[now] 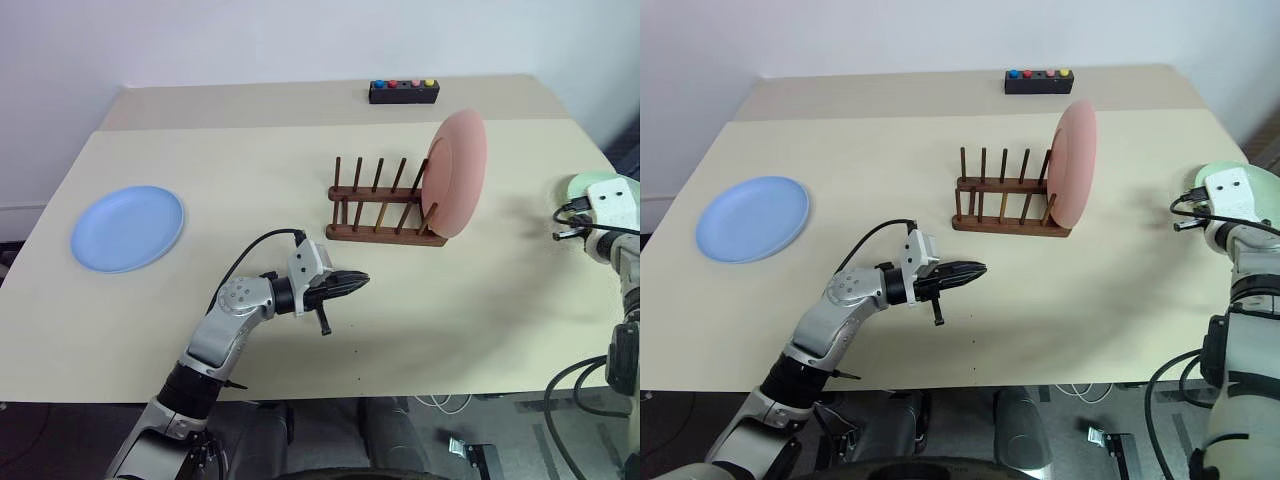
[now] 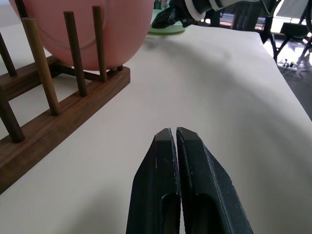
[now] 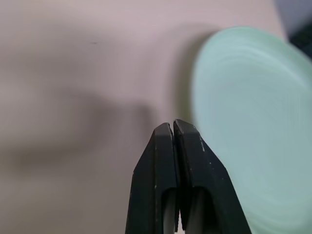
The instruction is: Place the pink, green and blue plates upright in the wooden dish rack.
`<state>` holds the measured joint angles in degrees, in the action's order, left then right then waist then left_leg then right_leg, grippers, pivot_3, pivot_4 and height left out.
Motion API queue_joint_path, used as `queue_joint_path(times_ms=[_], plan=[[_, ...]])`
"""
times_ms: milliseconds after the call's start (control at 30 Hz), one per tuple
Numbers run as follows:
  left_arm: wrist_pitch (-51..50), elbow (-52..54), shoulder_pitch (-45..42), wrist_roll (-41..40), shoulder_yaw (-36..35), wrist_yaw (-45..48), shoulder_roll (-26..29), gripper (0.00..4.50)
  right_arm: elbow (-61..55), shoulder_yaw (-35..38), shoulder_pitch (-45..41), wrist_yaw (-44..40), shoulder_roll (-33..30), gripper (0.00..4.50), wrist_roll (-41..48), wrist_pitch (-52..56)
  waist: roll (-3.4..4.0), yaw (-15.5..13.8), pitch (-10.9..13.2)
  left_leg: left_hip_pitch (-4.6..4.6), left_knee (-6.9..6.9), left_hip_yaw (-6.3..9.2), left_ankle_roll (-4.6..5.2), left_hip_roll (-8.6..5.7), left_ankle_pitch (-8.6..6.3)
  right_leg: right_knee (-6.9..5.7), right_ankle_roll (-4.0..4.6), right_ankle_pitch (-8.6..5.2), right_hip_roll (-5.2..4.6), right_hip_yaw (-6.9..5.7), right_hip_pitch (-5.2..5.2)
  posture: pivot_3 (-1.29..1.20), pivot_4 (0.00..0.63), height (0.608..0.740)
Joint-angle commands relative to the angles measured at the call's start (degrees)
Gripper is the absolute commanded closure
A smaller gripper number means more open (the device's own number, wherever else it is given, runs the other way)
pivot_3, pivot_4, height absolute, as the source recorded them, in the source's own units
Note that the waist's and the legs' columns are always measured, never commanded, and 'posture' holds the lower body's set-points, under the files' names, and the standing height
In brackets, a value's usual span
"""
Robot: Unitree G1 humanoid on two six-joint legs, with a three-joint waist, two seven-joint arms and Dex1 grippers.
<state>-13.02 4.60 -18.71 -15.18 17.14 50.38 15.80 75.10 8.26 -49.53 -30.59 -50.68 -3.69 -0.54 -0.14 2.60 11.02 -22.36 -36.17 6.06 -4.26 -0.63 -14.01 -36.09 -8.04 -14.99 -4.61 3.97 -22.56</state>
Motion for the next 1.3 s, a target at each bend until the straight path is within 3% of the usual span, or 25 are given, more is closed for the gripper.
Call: queue_joint_path(times_ms=[33, 300, 1300], plan=[[1.0, 1.6, -0.2, -0.1, -0.4, 0.1, 0.2, 4.41, -1.6, 0.4, 0.5, -3.6, -0.5, 4.45, 0.9, -0.9, 0.00, 0.0, 0.0, 0.00, 0.00, 0.00, 0.00, 0.00, 0.00, 0.00, 0.00, 0.00, 0.00, 0.00, 0.00, 0.00, 0.150, 0.734], [1.0, 1.4, -0.4, -0.2, -0.3, 0.3, 0.1, 4.41, -5.2, 3.1, 3.5, -12.5, 0.2, 4.45, 5.3, -2.9, 0.00, 0.0, 0.0, 0.00, 0.00, 0.00, 0.00, 0.00, 0.00, 0.00, 0.00, 0.00, 0.00, 0.00, 0.00, 0.00, 0.150, 0.734], [1.0, 1.5, 0.8, -0.7, -3.6, 0.1, 3.5, 4.41, -13.3, 8.3, 10.4, -10.4, -1.5, 4.45, 11.8, -1.5, 0.00, 0.0, 0.0, 0.01, -0.01, 0.01, 0.00, 0.00, 0.00, -0.01, 0.00, 0.00, 0.00, 0.00, 0.01, 0.00, 0.150, 0.734]])
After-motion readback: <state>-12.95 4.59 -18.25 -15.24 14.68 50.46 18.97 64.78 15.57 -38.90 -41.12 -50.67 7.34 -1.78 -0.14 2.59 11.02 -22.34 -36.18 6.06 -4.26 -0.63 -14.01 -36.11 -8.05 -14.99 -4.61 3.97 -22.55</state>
